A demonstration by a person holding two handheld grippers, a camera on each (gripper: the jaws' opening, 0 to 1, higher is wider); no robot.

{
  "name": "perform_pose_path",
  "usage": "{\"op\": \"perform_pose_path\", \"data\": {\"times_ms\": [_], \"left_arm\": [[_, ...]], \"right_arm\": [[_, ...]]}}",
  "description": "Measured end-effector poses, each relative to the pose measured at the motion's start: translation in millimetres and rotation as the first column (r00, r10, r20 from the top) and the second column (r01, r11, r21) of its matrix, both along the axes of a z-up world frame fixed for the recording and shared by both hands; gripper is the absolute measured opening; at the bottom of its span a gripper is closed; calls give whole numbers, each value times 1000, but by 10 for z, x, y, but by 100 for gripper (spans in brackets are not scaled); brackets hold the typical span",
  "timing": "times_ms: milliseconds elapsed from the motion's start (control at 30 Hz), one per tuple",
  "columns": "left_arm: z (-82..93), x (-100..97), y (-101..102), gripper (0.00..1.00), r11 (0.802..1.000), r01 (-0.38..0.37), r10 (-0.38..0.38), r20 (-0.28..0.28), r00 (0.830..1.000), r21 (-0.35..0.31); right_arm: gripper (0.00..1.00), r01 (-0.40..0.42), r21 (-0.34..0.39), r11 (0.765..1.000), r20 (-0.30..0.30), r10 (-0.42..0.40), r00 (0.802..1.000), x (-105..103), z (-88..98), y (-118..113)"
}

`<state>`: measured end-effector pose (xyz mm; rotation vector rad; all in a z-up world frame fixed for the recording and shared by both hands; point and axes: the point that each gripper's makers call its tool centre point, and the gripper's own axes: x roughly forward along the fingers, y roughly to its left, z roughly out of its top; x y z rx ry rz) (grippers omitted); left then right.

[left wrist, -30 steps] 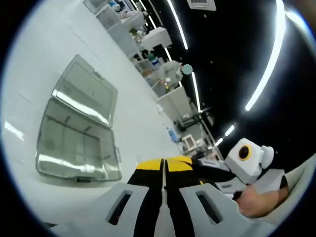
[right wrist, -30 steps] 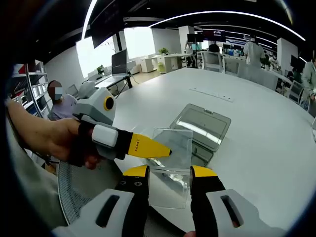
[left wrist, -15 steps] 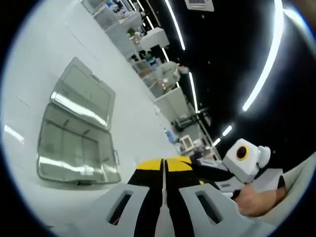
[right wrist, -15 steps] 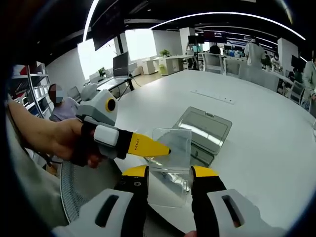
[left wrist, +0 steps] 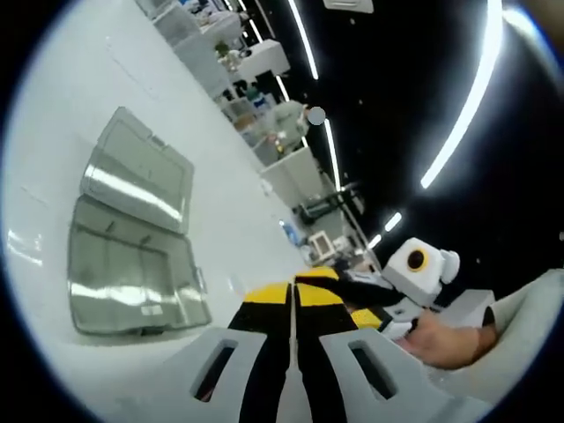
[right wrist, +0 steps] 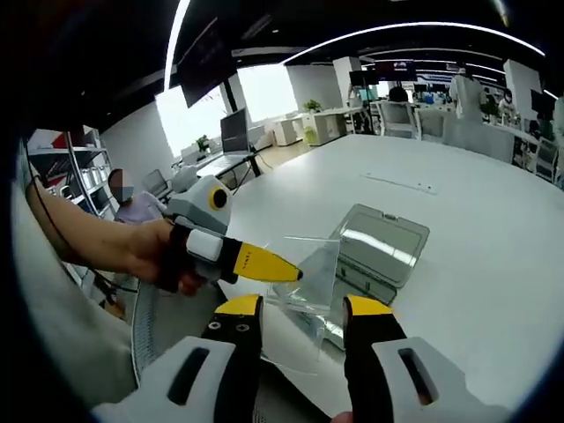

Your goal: Insert the divider into the dual guide fixture by aligning both edges with the guide slots and pushing it downward to the bottom, including one-sided entry, uneven engagement, binding, and posture correction.

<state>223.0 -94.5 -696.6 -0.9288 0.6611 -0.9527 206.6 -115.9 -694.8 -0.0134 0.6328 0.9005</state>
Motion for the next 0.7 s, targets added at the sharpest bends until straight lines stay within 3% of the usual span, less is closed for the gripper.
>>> {"op": "perform_pose_path", "data": {"times_ms": [267, 333, 400, 500, 700], "left_arm": [[113, 17, 55, 0, 995, 95, -95, 39, 995, -3], [167, -7, 45, 0, 992, 124, -123, 50, 991, -11], [208, -7, 41, 0, 989, 146, -145, 65, 987, -9], [269, -15, 25, 0, 984, 178, -176, 84, 981, -20], [349, -78, -41, 0, 969, 245, -241, 115, 964, -19]], "right_arm": [[29, -76, 125, 989, -74, 85, 994, -36, 122, 14], [29, -77, 129, 989, -86, 88, 992, -15, 114, -19], [27, -109, 181, 977, -138, 135, 981, -82, 136, 17], [26, -130, 193, 973, -137, 158, 978, -77, 151, 12], [21, -161, 293, 942, -213, 228, 950, -139, 245, 51]]}}
